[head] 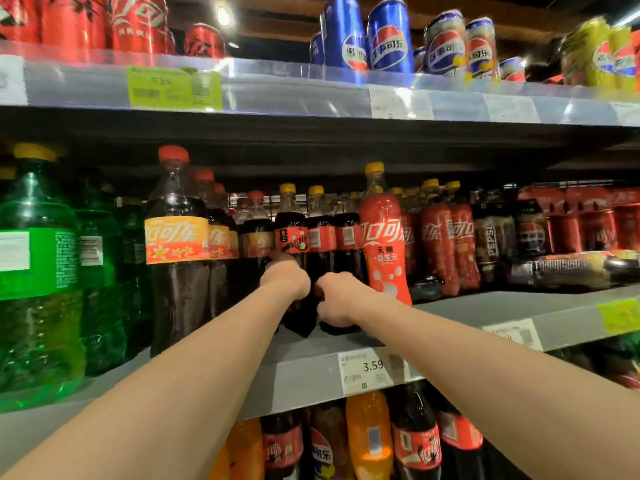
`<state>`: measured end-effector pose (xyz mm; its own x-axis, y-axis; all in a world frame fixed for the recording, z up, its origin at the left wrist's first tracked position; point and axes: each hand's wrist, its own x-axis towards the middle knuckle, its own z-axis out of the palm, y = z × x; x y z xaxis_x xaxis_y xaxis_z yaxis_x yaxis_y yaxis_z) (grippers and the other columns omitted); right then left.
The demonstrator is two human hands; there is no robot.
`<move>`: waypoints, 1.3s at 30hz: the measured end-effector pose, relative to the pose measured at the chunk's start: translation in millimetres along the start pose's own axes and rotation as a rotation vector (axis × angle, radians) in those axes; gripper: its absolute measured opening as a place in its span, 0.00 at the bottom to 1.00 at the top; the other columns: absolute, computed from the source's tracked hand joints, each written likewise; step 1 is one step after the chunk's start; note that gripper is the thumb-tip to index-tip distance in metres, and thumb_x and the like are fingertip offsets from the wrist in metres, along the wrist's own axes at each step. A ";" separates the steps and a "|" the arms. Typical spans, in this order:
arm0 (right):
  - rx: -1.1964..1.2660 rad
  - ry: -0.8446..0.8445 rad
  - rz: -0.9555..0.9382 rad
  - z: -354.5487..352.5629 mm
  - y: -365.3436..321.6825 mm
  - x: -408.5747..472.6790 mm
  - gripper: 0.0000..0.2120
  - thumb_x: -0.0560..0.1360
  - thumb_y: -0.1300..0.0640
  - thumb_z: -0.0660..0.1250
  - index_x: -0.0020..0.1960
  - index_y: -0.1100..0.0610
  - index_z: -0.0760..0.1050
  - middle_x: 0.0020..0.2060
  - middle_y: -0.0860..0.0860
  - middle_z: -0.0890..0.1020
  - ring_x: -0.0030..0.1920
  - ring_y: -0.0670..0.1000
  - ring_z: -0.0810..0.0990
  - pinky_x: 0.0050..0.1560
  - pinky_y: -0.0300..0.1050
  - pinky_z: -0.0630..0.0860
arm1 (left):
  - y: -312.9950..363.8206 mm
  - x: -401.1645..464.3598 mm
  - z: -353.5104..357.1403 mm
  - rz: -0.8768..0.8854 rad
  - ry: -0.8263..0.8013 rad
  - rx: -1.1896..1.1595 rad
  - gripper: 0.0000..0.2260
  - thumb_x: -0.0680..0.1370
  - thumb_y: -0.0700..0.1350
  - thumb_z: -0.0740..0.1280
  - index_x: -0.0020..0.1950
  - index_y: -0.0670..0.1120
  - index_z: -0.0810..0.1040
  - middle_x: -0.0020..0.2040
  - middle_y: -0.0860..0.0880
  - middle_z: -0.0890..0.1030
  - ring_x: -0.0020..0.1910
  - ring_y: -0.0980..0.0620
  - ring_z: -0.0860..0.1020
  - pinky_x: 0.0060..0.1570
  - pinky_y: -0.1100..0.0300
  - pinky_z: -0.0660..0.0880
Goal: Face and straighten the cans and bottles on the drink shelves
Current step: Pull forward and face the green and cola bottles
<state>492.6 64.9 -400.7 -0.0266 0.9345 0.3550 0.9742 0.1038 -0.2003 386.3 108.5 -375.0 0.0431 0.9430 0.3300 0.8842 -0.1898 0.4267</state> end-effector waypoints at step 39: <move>0.469 0.327 0.212 -59.1 111.9 -54.0 0.22 0.66 0.43 0.78 0.54 0.54 0.79 0.39 0.49 0.86 0.41 0.48 0.85 0.48 0.49 0.83 | 91.2 -54.1 29.3 0.300 -0.025 -0.689 0.12 0.79 0.48 0.58 0.52 0.44 0.78 0.50 0.43 0.83 0.48 0.43 0.82 0.49 0.46 0.82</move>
<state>616.2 5.9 -388.3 0.2998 0.8062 0.5101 0.7461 0.1351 -0.6520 478.2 48.2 -378.6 0.2542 0.8285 0.4989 0.3421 -0.5595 0.7549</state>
